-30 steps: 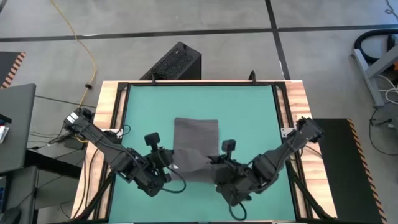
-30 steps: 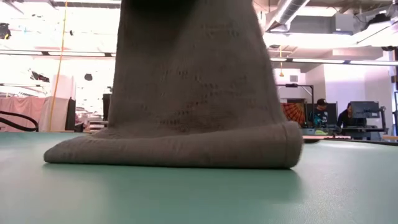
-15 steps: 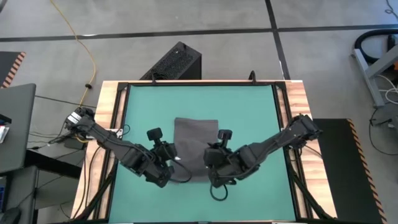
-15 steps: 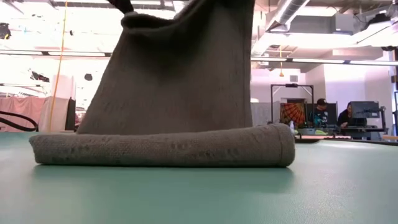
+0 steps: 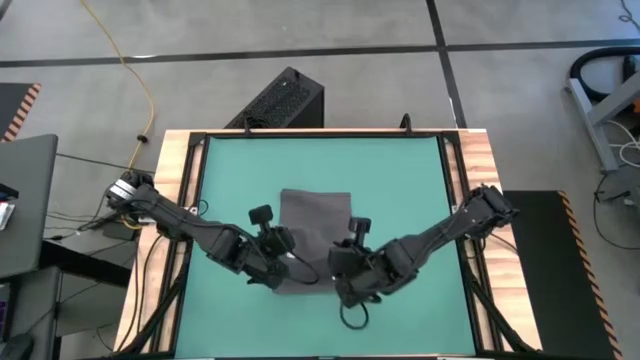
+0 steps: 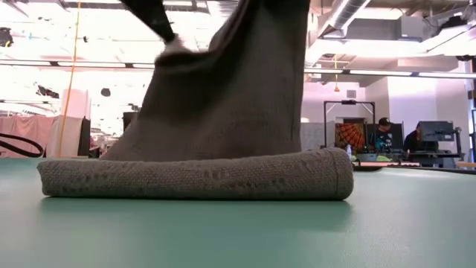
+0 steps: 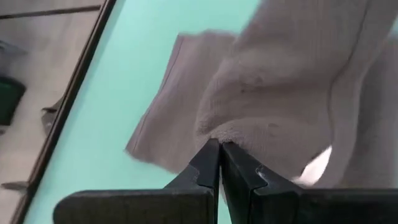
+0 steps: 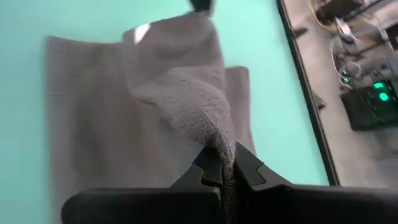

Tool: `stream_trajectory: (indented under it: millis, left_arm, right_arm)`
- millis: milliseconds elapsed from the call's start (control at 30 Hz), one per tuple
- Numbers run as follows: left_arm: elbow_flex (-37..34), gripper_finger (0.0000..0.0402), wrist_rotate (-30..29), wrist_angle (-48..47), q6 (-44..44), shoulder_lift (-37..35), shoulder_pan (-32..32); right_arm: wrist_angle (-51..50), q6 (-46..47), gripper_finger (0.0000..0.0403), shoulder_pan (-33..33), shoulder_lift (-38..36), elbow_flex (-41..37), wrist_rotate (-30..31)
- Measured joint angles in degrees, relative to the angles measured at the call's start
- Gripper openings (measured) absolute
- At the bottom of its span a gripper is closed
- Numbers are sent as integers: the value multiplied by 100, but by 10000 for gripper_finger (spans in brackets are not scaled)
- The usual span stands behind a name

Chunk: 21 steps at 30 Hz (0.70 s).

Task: Roll towel into tight, uniform cylinder
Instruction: Roll the gray towel

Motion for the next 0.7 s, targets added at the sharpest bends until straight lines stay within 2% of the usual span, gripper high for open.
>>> stream_trajectory:
  millis: [267, 500, 700]
  left_arm:
    - [830, 0, 340, 83, -309, -7, -747]
    - [909, 0, 532, 381, -935, -7, -1433]
    - [909, 0, 109, 361, -1357, -7, -1819]
  right_arm:
    - [60, 375, 19, 768, -2, 553, 40]
    - [489, 935, 19, 1338, -4, 618, -36]
    - [915, 1054, 19, 1580, 7, 614, 64]
